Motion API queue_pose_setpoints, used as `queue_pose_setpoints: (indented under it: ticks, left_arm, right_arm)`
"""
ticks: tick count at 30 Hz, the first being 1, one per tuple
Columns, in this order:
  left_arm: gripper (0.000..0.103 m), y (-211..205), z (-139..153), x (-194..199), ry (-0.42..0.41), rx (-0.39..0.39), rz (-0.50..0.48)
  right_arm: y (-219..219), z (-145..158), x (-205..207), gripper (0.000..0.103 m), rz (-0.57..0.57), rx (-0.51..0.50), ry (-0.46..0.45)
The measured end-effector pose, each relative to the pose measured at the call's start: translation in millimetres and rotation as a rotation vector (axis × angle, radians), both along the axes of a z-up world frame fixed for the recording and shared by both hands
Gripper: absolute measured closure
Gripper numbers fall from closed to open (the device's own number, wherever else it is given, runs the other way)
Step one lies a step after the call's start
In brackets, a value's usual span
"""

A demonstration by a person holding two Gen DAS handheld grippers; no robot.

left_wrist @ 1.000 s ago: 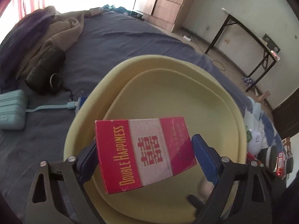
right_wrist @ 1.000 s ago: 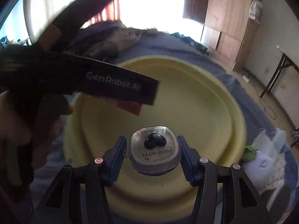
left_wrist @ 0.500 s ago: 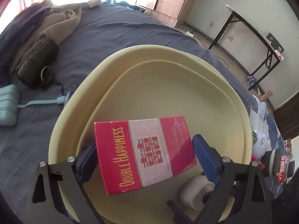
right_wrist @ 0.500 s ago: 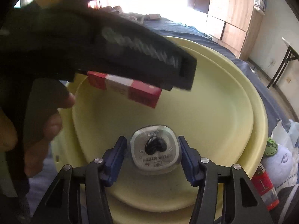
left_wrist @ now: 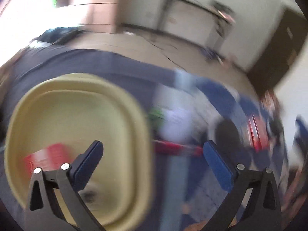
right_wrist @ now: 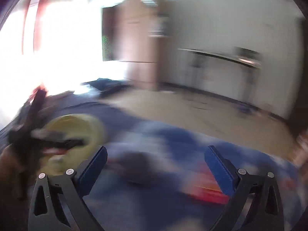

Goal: Organize rigid objects
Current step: 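Swing both empty tools back over the quilt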

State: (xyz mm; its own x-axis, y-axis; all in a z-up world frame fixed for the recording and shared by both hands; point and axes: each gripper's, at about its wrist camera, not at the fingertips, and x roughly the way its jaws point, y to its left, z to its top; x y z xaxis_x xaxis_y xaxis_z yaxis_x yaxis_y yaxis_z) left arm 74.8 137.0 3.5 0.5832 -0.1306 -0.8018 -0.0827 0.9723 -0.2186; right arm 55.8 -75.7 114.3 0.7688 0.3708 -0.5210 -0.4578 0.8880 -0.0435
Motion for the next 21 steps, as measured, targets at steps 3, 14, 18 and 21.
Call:
queue_pose_setpoints:
  ticks: [3,14,18,21]
  left_arm:
    - [0.000,-35,-14,13,0.042,0.058,-0.086]
    - [0.000,-65,-22,6,-0.080,0.384,-0.153]
    - [0.005,-64,-27,12,-0.047,0.351,-0.151]
    - [0.015,-70,-39,19,0.016,0.351,-0.183]
  right_arm:
    - [-68,-7,-1,0.000,-0.219,0.063,-0.010]
    - [-97,-39,31,0.000,-0.412,0.158,0.108]
    - [-113,-37,32,0.000,-0.389,0.180,0.137]
    - [-160,-29,45,0.000,-0.382,0.176,0.140]
